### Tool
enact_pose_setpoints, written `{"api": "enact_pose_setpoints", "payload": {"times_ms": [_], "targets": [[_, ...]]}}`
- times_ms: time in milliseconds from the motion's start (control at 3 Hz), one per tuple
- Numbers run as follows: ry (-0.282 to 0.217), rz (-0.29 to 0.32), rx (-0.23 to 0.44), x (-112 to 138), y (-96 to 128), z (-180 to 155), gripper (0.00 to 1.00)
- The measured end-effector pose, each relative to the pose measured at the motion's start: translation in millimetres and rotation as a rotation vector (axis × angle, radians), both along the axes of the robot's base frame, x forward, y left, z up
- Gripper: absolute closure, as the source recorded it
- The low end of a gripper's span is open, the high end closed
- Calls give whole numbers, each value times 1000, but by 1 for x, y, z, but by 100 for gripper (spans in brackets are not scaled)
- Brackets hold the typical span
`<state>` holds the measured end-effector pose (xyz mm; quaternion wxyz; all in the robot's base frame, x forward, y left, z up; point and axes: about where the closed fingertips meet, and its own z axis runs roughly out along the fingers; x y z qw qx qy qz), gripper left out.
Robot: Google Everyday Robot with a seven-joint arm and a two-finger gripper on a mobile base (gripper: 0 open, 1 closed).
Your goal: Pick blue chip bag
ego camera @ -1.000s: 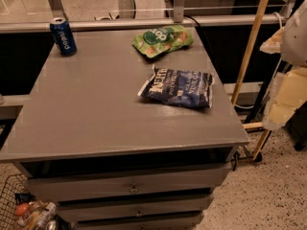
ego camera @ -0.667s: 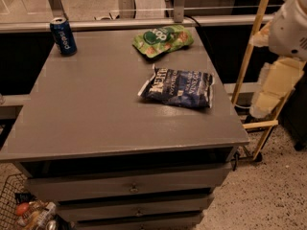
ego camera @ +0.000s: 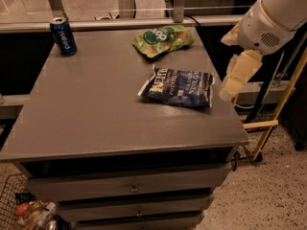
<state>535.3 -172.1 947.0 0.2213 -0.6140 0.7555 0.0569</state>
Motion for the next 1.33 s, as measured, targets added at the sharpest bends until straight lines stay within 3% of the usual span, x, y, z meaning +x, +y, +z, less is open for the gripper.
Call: {"api": "enact_pose_setpoints", "payload": {"times_ms": [667, 1333], "targets": [[92, -39, 31, 52, 5, -58, 0], [159, -42, 17, 79, 14, -95, 42]]}}
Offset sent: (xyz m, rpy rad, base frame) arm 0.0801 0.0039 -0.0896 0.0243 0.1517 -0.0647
